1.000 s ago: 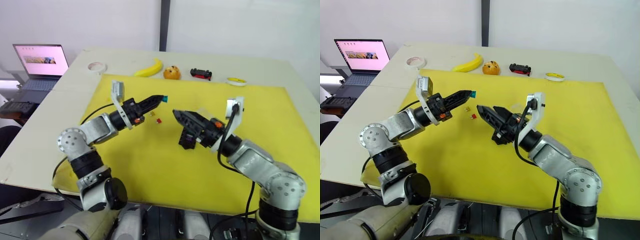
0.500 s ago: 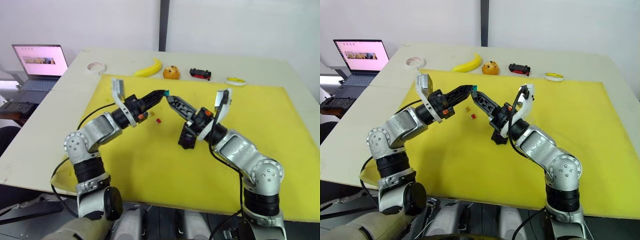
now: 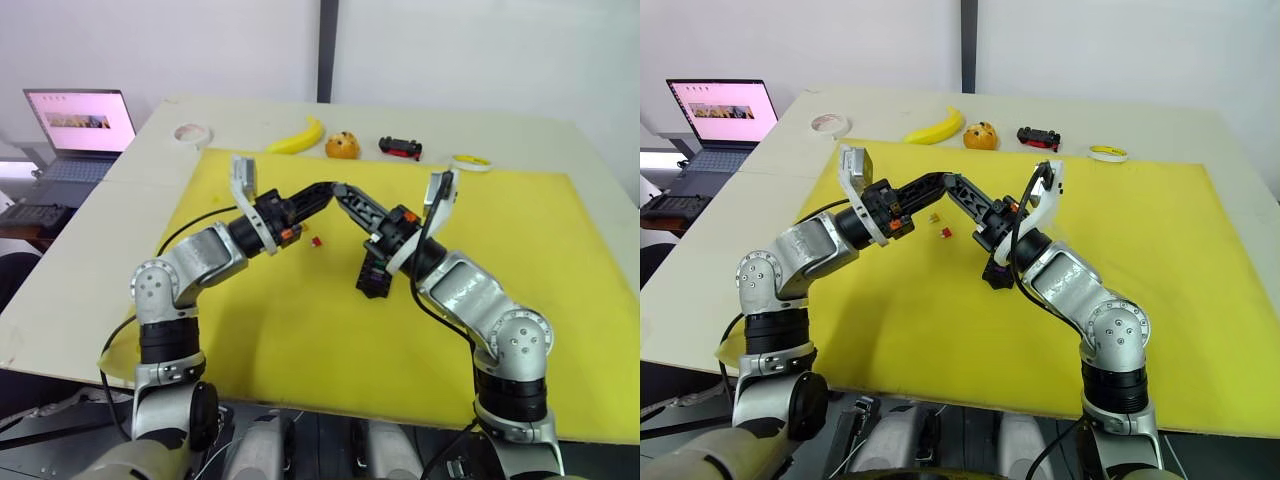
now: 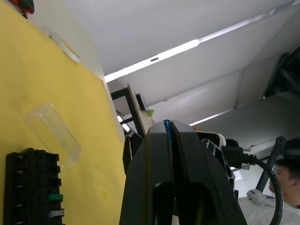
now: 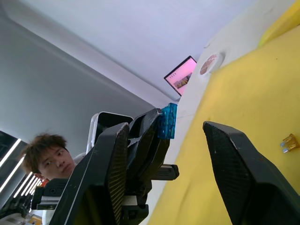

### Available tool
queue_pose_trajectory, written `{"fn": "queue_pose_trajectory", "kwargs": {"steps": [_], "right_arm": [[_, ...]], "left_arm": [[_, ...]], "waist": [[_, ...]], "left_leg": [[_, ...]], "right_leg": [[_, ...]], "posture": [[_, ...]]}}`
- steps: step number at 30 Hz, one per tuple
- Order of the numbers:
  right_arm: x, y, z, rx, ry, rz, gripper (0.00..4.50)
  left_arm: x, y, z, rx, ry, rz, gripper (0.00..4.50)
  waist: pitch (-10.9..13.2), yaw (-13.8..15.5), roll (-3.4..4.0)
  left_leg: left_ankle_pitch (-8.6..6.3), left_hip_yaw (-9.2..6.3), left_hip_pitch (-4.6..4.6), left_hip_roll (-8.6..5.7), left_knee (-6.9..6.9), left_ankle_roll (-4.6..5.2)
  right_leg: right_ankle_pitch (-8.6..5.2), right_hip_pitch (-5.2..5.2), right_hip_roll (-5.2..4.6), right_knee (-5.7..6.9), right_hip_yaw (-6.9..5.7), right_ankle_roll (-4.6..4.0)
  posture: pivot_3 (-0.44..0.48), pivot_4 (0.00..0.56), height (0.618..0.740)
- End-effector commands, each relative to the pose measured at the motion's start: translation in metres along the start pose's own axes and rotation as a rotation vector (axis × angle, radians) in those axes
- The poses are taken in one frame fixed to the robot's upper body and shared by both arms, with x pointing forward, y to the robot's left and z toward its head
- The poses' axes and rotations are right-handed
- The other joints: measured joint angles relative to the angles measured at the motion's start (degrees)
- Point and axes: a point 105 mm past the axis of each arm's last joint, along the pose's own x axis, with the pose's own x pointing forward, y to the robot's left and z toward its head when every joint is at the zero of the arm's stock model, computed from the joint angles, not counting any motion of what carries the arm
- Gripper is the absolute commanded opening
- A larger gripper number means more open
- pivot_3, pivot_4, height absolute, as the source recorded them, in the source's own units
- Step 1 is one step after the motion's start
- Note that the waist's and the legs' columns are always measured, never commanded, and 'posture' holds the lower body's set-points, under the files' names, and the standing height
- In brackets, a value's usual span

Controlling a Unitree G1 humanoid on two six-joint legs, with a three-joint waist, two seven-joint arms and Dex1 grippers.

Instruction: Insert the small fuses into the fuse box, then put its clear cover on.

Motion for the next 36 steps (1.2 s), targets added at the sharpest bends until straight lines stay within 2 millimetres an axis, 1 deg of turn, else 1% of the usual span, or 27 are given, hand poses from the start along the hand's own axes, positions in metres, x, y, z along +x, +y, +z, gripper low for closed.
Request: {"fn": "queue_pose_trajectory", "kwargs": {"steps": [1,10,13,15,25,28,36], "right_arm": [[0.0003,0.0121,0.0068,-0.001,-0.032,0.051,2.65],[-0.0038,0.0099,0.0084,0.013,-0.043,0.039,2.65],[-0.0032,0.0095,0.0067,0.007,-0.036,0.034,1.86],[-0.0031,0.0092,0.0063,0.006,-0.035,0.031,0.91],[-0.0031,0.0101,0.0074,0.008,-0.044,0.034,0.91],[-0.0027,0.0112,0.0078,0.008,-0.045,0.042,0.07],[-0.0040,0.0168,0.0081,0.001,-0.046,0.072,0.03]], "left_arm": [[0.0006,-0.0101,0.0009,0.005,-0.002,-0.044,0.00],[-0.0001,-0.0098,0.0019,0.002,-0.004,-0.041,0.00],[0.0005,-0.0103,0.0015,0.001,-0.003,-0.043,0.00],[0.0007,-0.0104,0.0013,0.000,-0.002,-0.045,0.00],[0.0008,-0.0092,0.0006,-0.004,0.005,-0.043,0.00],[0.0020,-0.0086,0.0003,-0.009,0.004,-0.042,0.00],[0.0007,-0.0055,-0.0001,-0.011,0.009,-0.029,0.00]], "waist": [[0.00,-0.01,0.00],[0.00,-0.05,0.00],[0.00,-0.06,0.00],[0.00,-0.06,0.00],[0.00,-0.08,0.00],[0.00,-0.08,0.01],[0.00,-0.09,0.01]], "left_leg": [[0.00,0.00,0.00,0.00,0.00,0.00],[-0.01,0.00,0.00,0.00,0.00,0.03],[-0.02,0.00,0.00,0.00,0.00,0.04],[-0.02,0.00,0.00,0.00,0.00,0.04],[-0.02,0.00,0.00,0.01,0.00,0.05],[-0.02,0.00,0.00,0.01,0.00,0.06],[-0.03,0.00,0.00,0.01,0.00,0.06]], "right_leg": [[0.00,0.00,0.00,0.00,0.00,0.00],[0.00,0.00,0.01,0.00,0.00,0.00],[0.00,0.00,0.01,0.00,0.00,0.00],[0.00,0.00,0.01,0.00,0.00,0.00],[0.00,0.00,0.01,-0.01,0.00,0.00],[0.00,0.00,0.01,-0.01,0.00,0.00],[0.00,0.00,0.01,-0.02,0.00,-0.01]], "posture": [[0.000,0.150,0.740],[0.000,0.150,0.740],[0.000,0.150,0.740],[0.000,0.150,0.740],[0.000,0.150,0.740],[0.000,0.150,0.740],[0.000,0.150,0.740]]}}
